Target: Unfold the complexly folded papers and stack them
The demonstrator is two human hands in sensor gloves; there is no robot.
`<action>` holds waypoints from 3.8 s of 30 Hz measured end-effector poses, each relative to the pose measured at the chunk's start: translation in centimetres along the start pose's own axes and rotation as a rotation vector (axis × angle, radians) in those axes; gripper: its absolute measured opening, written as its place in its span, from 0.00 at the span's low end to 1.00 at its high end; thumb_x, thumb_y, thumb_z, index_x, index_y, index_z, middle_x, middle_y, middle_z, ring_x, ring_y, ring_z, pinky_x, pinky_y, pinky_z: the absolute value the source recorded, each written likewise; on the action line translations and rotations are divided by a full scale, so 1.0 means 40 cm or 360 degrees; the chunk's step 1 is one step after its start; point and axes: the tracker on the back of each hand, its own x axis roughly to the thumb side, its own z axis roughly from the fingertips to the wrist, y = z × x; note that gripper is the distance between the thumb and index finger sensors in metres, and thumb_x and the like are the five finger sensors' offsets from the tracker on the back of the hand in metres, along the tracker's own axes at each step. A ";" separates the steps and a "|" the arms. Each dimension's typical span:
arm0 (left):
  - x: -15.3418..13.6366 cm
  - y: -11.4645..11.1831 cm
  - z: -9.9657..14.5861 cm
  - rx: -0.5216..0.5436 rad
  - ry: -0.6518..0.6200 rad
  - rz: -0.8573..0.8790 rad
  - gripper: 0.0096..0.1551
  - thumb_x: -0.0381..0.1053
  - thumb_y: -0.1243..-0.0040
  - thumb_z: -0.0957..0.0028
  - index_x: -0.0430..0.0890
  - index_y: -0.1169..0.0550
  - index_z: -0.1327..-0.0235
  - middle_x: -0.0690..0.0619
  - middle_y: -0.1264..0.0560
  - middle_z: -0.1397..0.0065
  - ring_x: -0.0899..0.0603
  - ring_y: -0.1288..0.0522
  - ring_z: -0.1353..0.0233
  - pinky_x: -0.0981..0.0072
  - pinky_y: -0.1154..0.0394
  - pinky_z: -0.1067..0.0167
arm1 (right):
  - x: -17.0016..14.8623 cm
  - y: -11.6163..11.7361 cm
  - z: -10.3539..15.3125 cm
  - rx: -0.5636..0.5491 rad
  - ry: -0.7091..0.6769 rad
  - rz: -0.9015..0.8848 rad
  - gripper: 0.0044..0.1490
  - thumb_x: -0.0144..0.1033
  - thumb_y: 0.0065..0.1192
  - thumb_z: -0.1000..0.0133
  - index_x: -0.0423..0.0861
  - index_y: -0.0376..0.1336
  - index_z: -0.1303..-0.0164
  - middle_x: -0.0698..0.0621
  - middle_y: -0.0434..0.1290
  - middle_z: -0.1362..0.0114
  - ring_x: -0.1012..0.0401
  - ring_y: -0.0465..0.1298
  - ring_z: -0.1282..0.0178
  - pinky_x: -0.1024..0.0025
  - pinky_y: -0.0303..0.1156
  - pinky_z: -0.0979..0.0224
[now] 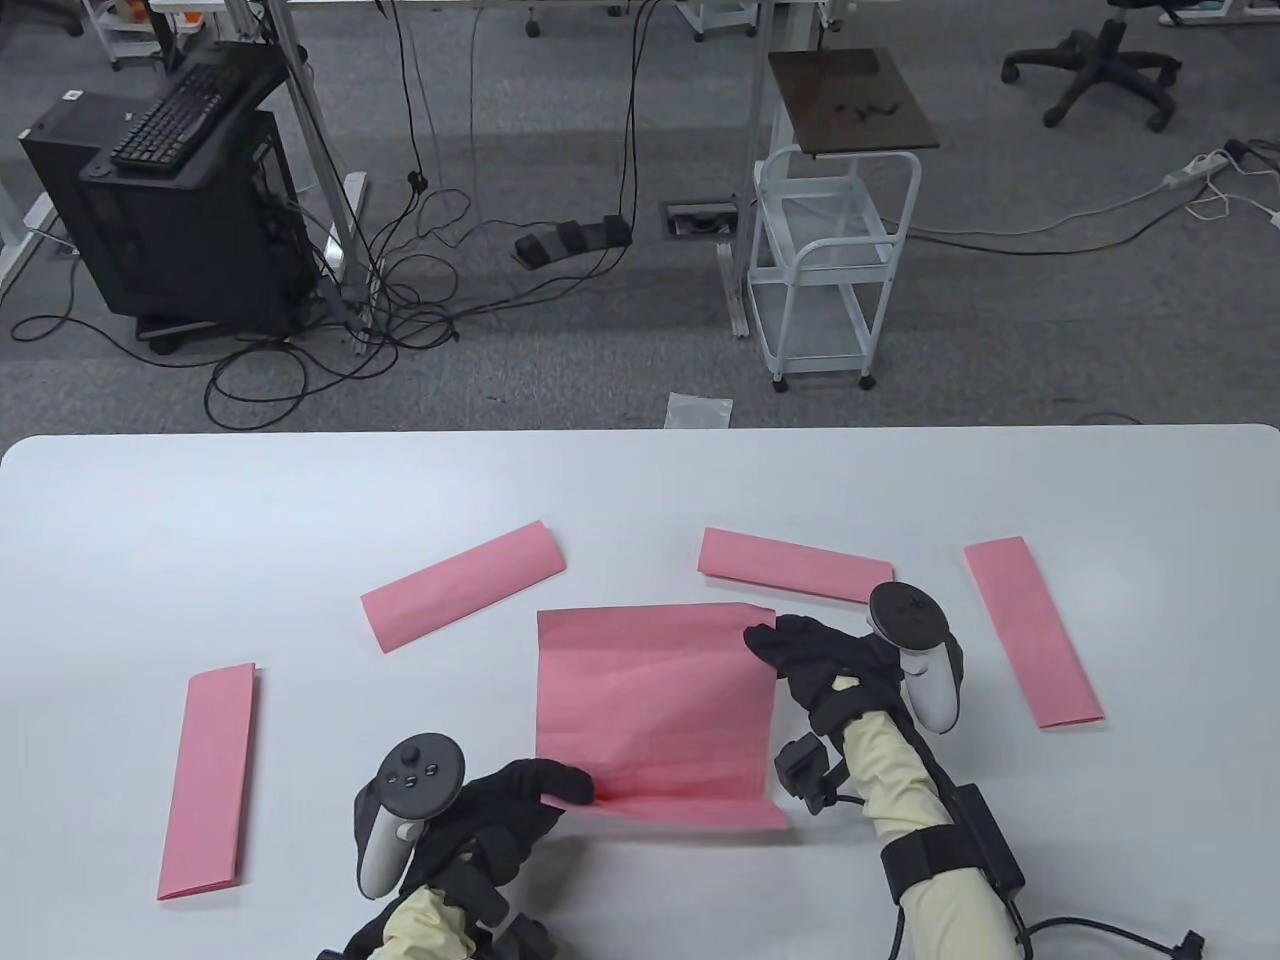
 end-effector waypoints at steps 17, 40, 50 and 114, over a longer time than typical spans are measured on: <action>-0.027 -0.008 -0.010 -0.0278 -0.0056 0.0142 0.21 0.50 0.44 0.40 0.48 0.24 0.36 0.44 0.25 0.30 0.36 0.25 0.29 0.35 0.46 0.24 | -0.017 -0.018 -0.004 -0.0176 0.0049 -0.0005 0.25 0.41 0.60 0.44 0.37 0.72 0.48 0.44 0.79 0.51 0.47 0.73 0.35 0.37 0.43 0.20; -0.023 -0.051 -0.026 -0.0430 0.0017 -0.0487 0.34 0.65 0.56 0.39 0.44 0.19 0.40 0.49 0.65 0.13 0.33 0.78 0.21 0.37 0.79 0.33 | -0.046 0.027 -0.038 -0.0203 0.0127 0.0147 0.25 0.41 0.60 0.44 0.37 0.72 0.48 0.44 0.79 0.51 0.47 0.73 0.35 0.37 0.43 0.20; -0.041 -0.119 -0.060 -0.0581 0.0202 -0.1053 0.51 0.61 0.44 0.41 0.61 0.64 0.23 0.53 0.77 0.19 0.35 0.81 0.22 0.36 0.80 0.34 | -0.061 0.038 -0.052 -0.0195 0.0169 0.0185 0.25 0.41 0.61 0.44 0.38 0.72 0.46 0.44 0.80 0.49 0.46 0.73 0.35 0.36 0.43 0.20; -0.075 -0.119 -0.068 -0.0700 0.0446 -0.1115 0.60 0.75 0.50 0.55 0.68 0.75 0.33 0.65 0.88 0.30 0.47 0.91 0.29 0.49 0.88 0.39 | -0.186 0.075 0.014 0.0377 0.0362 0.1325 0.36 0.52 0.53 0.43 0.75 0.45 0.26 0.73 0.31 0.15 0.69 0.24 0.16 0.53 0.12 0.25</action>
